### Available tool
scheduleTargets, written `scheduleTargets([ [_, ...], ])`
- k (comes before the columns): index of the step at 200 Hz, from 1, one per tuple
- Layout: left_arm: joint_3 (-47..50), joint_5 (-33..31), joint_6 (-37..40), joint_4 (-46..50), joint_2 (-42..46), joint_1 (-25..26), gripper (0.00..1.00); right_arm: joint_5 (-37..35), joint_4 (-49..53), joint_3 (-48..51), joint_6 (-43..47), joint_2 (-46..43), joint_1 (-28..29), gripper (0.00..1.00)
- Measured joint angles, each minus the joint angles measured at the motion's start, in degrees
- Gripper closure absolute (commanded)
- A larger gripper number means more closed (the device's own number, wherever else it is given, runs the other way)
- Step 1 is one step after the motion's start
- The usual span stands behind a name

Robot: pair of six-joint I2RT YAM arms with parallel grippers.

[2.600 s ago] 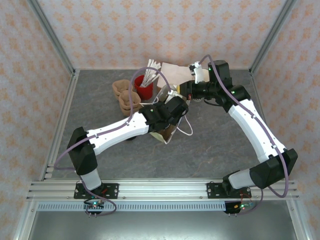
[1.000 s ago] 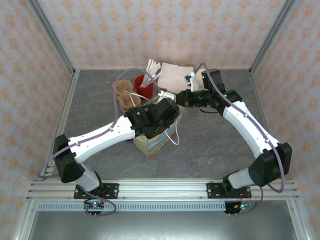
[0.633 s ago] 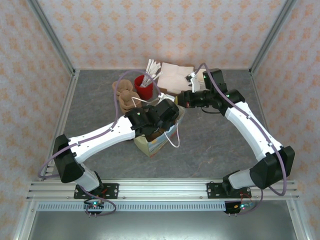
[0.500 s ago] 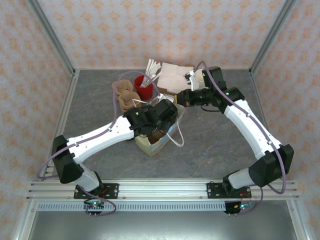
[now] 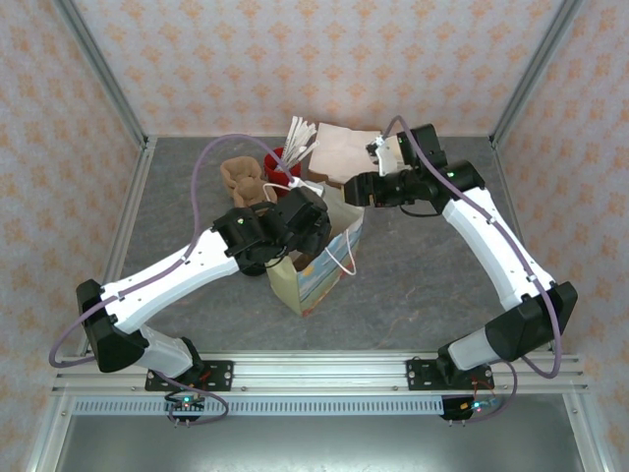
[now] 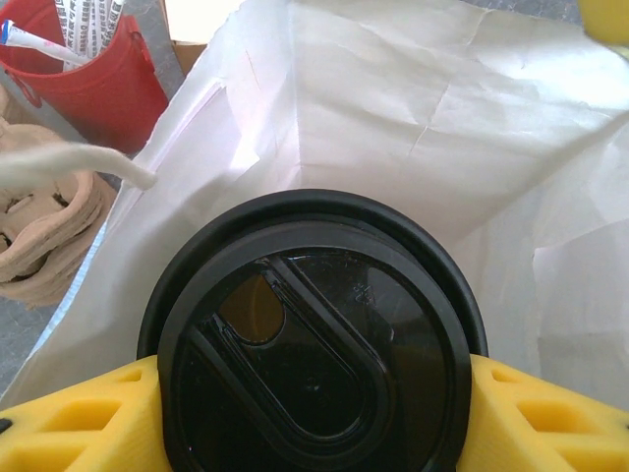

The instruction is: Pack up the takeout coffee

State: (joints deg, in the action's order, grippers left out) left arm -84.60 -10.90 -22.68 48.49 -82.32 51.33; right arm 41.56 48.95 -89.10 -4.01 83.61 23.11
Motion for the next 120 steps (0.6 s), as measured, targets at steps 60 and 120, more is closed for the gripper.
scheduleTargets([
  [60, 0.0, 0.0, 0.07, -0.02, 0.0, -0.24, 0.41, -10.19, 6.23, 0.0, -1.16, -0.31, 5.31, 0.34],
  [120, 0.0, 0.0, 0.11, -0.13, 0.0, -0.24, 0.41, -13.86, 7.85, 0.0, -3.8, 0.79, 5.46, 0.63],
])
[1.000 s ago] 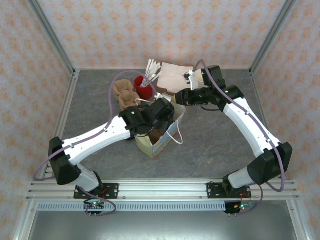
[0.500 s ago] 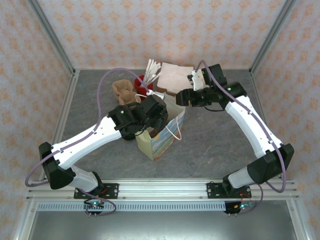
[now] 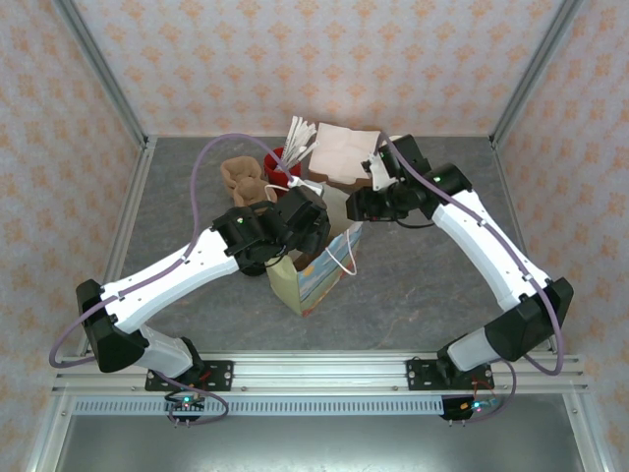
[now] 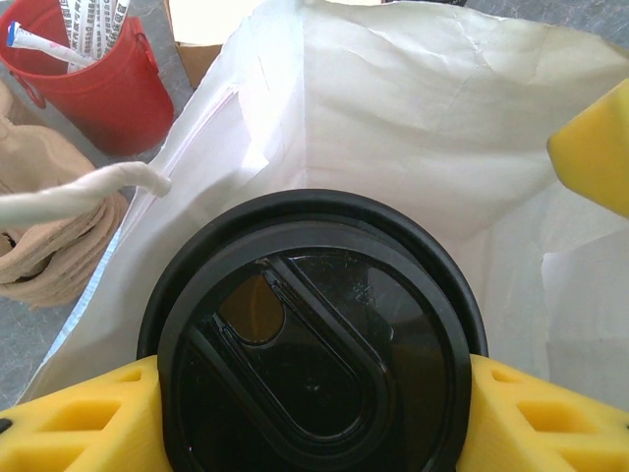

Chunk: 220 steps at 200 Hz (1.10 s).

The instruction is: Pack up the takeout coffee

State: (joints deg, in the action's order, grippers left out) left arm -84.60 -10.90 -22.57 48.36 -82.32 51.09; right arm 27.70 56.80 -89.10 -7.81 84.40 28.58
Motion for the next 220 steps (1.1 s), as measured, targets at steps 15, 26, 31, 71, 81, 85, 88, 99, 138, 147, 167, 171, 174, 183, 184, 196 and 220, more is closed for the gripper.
scheduleTargets([
  [15, 0.0, 0.0, 0.0, -0.04, 0.0, 0.0, 0.41, -0.11, 0.35, 0.0, -0.33, 0.31, 0.0, 0.7],
  [26, 0.0, 0.0, 0.0, -0.17, 0.0, 0.0, 0.41, -0.11, 0.63, 0.0, 0.28, 0.37, 0.0, 0.74],
  [31, 0.0, 0.02, 0.0, -0.17, 0.0, 0.0, 0.41, -0.09, 0.76, 0.0, 0.42, 0.35, 0.0, 0.76],
  [71, 0.0, 1.2, 0.11, -0.55, 0.0, 0.09, 0.41, 0.79, 1.7, 0.0, 4.02, 0.11, 0.0, 0.84],
  [81, 0.0, 1.62, 0.11, -1.03, 0.0, 0.22, 0.41, 1.14, 1.88, 0.02, 5.4, -0.28, 0.0, 0.85],
  [85, 0.0, 1.64, 0.11, -1.2, 0.0, 0.33, 0.41, 1.31, 1.92, 0.07, 5.73, -0.48, 0.0, 0.85],
  [88, 0.0, 1.75, 0.13, -1.36, 0.0, 0.39, 0.41, 1.4, 1.88, 0.15, 6.14, -0.72, 0.0, 0.86],
  [99, 0.0, 1.79, 0.13, -1.7, 0.0, 0.79, 0.41, 1.9, 1.68, 0.72, 7.3, -1.9, 0.0, 0.86],
  [138, 0.0, 1.7, 0.55, -1.92, -0.04, 3.19, 0.42, 3.3, -0.7, 4.42, 10.56, -8.07, 0.17, 0.88],
  [147, 0.0, 1.7, 0.68, -1.97, -0.2, 3.72, 0.42, 3.63, -1.55, 5.42, 11.04, -9.29, 0.35, 0.88],
  [167, 0.0, 1.68, 1.49, -2.45, -0.79, 4.7, 0.42, 4.59, -3.32, 7.98, 12.02, -11.28, 0.83, 0.88],
  [171, 0.0, 1.73, 1.64, -2.54, -0.98, 4.83, 0.42, 4.76, -3.67, 8.41, 12.17, -11.52, 0.94, 0.88],
  [174, 0.0, 1.77, 1.66, -2.62, -1.07, 4.96, 0.42, 4.9, -3.93, 8.79, 12.33, -11.67, 0.98, 0.88],
  [183, 0.02, 1.9, 1.7, -2.86, -1.33, 5.27, 0.42, 5.33, -4.63, 9.86, 12.7, -12.07, 1.03, 0.88],
  [184, 0.02, 1.92, 1.7, -2.89, -1.33, 5.29, 0.41, 5.35, -4.68, 9.92, 12.72, -12.11, 1.03, 0.88],
  [196, 0.02, 1.97, 2.03, -2.97, -1.46, 5.55, 0.41, 5.79, -5.33, 10.91, 13.27, -12.24, 1.03, 0.88],
  [220, 0.02, 1.97, 2.34, -2.97, -1.57, 5.66, 0.42, 6.43, -6.32, 11.41, 13.79, -12.24, 1.03, 0.88],
])
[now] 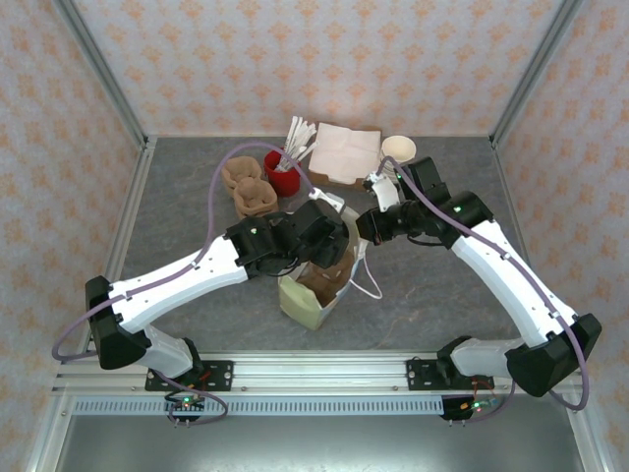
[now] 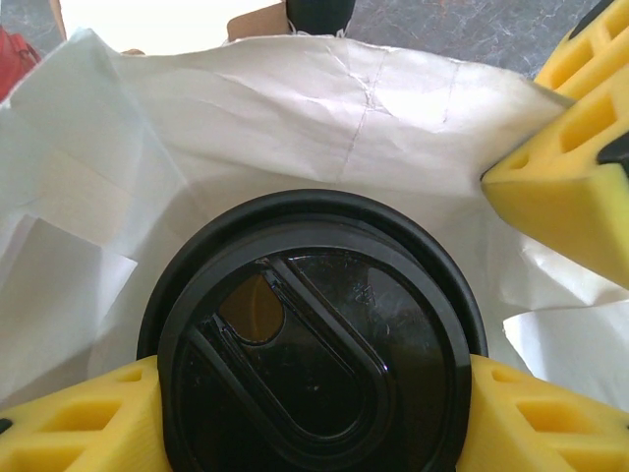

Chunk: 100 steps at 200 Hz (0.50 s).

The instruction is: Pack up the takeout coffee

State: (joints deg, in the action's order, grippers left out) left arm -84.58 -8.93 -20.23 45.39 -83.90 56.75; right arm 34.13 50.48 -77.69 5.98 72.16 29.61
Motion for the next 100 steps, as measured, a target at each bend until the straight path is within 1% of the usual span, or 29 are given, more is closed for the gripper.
scheduleTargets([
  [100, 3.74, -0.5, 0.61, -0.35, -1.81, 1.4, 0.42, 0.17, -4.76, 1.79, 1.81, -0.31, 0.0, 0.89],
])
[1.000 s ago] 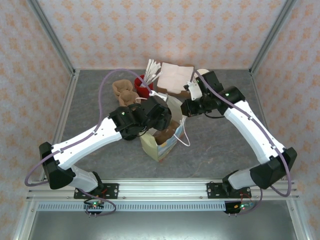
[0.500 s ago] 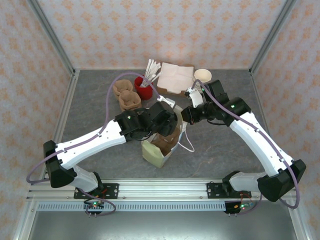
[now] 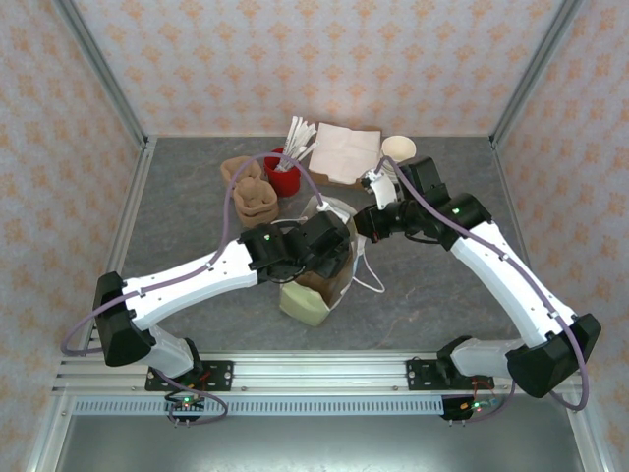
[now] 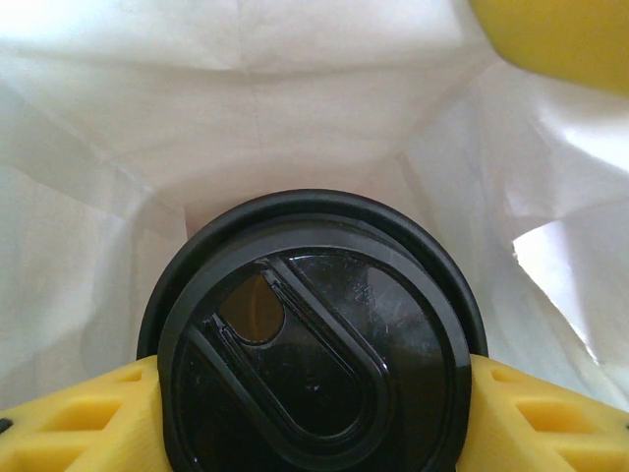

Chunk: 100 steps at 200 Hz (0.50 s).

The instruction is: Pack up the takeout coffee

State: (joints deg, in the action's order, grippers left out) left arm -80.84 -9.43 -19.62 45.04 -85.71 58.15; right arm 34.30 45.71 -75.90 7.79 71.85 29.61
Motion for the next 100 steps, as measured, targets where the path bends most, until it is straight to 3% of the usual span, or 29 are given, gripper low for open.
scheduleTargets([
  [100, 2.08, -1.49, 1.77, -4.09, -2.34, -0.87, 0.42, -3.04, -1.2, 1.4, 0.22, -1.33, 0.76, 0.89],
])
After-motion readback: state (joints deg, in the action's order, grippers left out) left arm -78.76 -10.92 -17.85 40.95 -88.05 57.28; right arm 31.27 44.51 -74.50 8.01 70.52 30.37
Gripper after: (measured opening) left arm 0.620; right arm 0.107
